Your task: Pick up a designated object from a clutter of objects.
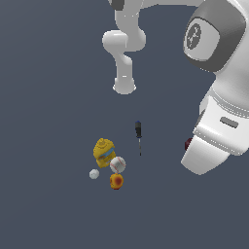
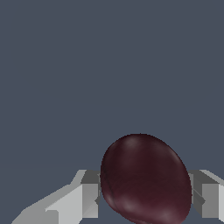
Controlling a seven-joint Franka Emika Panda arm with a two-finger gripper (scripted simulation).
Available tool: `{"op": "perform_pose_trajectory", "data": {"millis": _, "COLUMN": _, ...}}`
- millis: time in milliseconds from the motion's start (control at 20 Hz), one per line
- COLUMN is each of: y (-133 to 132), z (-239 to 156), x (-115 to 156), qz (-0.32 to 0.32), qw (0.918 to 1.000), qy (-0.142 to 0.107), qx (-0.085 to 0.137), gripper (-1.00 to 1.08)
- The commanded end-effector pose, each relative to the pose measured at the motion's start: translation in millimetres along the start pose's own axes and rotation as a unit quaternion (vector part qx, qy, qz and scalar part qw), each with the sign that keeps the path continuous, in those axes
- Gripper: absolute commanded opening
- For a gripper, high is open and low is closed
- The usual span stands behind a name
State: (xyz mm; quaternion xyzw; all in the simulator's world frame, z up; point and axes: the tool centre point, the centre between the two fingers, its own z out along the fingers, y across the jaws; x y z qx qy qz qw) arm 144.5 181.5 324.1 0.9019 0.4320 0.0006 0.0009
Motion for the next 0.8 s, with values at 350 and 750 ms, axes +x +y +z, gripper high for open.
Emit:
{"op": "perform_pose_trajectory", "data": {"millis": 350, "y": -24, "z": -37, "x": 28, "qz": 0.001, "qw": 1.0, "qy": 0.0, "qx": 0.001, "gripper": -1.0}}
{"op": "perform_pose_trajectory", "data": {"millis": 750, "y": -29, "z": -44, "x": 34, "qz": 0.0, "qw": 1.0, "qy": 0.0, "qx": 0.001, "gripper": -1.0}}
